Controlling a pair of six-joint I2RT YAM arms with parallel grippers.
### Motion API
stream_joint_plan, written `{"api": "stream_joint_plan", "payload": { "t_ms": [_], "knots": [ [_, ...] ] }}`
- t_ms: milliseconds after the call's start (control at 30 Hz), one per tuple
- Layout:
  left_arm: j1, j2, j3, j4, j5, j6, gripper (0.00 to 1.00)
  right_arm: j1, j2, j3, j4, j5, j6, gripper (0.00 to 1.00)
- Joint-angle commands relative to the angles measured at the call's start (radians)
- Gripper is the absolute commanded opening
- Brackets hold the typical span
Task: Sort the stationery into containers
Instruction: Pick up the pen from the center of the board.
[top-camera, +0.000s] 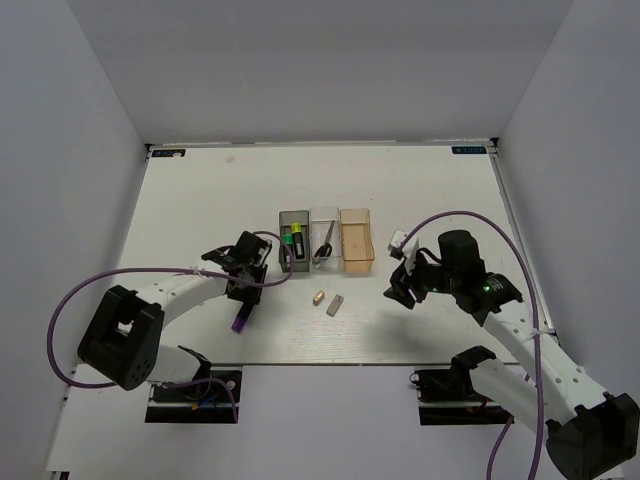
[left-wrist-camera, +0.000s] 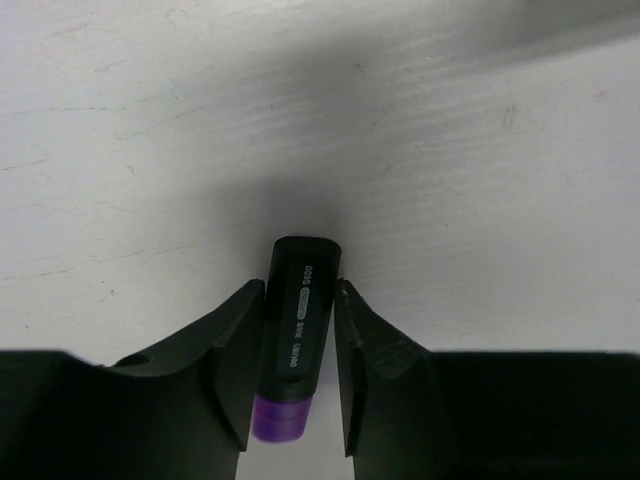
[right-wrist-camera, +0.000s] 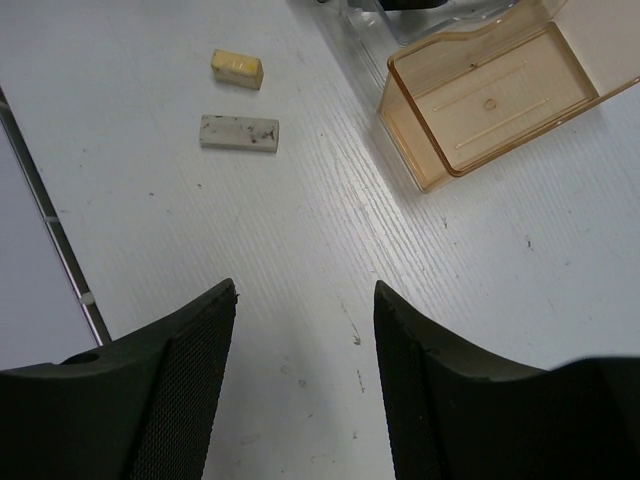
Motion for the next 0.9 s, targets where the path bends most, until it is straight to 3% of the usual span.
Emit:
{"api": "stream_joint_plan", "payload": {
  "t_ms": [0,100,233,300,333,367,467,633,767,867],
  "knots": [
    [0.001,0.078,-0.053,-0.050,-0.080,-0.019,0.45,-0.011,-0.020,-0.013,0.009,-0.030,0.014,0.61],
    [-0.001,0.091,-0.058,-0.056,-0.094,-0.030,0.60,-0.017,-0.026,-0.013,0.014,-0.034,0.017,0.61],
    [-0.005,0.105,-0.056,-0.064,-0.098,-0.041,0.62,-0.023,-0.032,-0.016,0.012,-0.037,0.020,0.62],
    [-0.004,0.110,-0.055,-0.062,-0.094,-0.044,0.54,-0.028,-0.035,-0.018,0.014,-0.040,0.020,0.62],
    [-0.004,0.113,-0.056,-0.062,-0.092,-0.044,0.47,-0.031,-0.035,-0.016,0.014,-0.041,0.023,0.62],
    [-0.005,0.114,-0.055,-0.065,-0.092,-0.044,0.32,-0.032,-0.036,-0.013,0.014,-0.046,0.021,0.62],
    [-0.005,0.104,-0.052,-0.070,-0.082,-0.048,0.14,-0.038,-0.044,-0.019,0.015,-0.044,0.020,0.62],
    [-0.001,-0.014,-0.021,-0.110,-0.060,-0.080,0.01,-0.046,-0.047,-0.019,0.011,-0.049,0.023,0.62],
    [0.006,-0.152,0.074,-0.148,0.013,-0.134,0.00,-0.054,-0.047,-0.022,0.020,-0.057,0.030,0.61],
    [-0.007,-0.166,0.209,-0.173,0.069,-0.156,0.00,-0.057,-0.044,-0.018,0.022,-0.055,0.036,0.59]
  ]
}}
